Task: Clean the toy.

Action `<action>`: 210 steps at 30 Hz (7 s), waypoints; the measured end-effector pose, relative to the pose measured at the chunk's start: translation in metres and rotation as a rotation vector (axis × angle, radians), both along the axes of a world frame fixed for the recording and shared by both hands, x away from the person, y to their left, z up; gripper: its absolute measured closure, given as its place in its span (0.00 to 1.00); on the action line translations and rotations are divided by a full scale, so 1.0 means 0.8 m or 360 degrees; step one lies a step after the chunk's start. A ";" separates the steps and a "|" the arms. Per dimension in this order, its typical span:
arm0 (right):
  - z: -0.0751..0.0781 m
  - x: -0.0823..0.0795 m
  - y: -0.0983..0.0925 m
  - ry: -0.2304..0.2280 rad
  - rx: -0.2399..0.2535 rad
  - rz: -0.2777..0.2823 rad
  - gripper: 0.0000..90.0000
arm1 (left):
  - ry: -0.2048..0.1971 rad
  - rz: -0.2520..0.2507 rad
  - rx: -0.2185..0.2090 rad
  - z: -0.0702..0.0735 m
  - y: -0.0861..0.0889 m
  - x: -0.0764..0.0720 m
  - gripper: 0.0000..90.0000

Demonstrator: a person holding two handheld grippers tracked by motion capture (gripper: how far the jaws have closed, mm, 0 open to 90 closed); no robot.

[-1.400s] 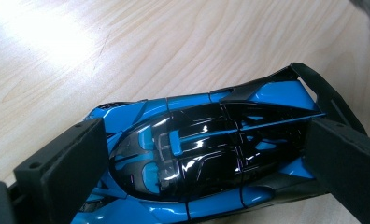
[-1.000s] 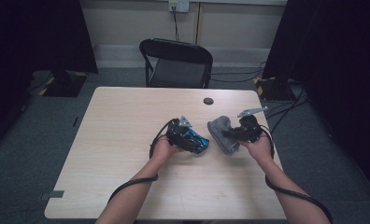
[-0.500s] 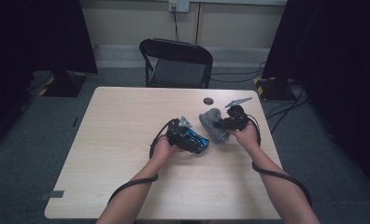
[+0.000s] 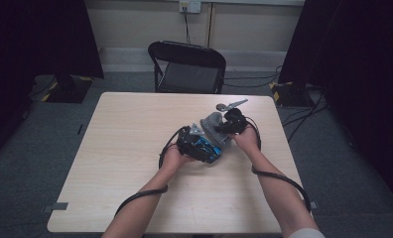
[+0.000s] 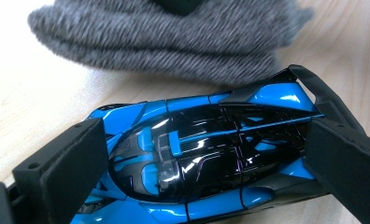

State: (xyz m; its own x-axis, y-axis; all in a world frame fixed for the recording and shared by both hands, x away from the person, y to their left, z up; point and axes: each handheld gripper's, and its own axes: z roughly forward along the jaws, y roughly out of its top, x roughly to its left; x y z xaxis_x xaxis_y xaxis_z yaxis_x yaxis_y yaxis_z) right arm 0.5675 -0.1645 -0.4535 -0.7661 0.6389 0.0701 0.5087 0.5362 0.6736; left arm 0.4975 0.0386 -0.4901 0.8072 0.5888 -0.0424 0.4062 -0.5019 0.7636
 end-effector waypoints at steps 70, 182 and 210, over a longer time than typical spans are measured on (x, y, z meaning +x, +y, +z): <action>-0.033 -0.055 -0.042 0.0123 -0.0020 0.0122 0.89 | 0.0005 0.0014 0.0015 0.001 -0.003 -0.003 0.00; -0.033 -0.015 0.024 0.0048 -0.0107 0.0097 0.89 | -0.0019 0.0040 -0.0023 -0.002 0.000 -0.007 0.01; -0.034 -0.028 -0.013 0.0123 -0.0022 0.0180 0.89 | -0.0014 0.0032 -0.0008 0.000 0.000 -0.006 0.01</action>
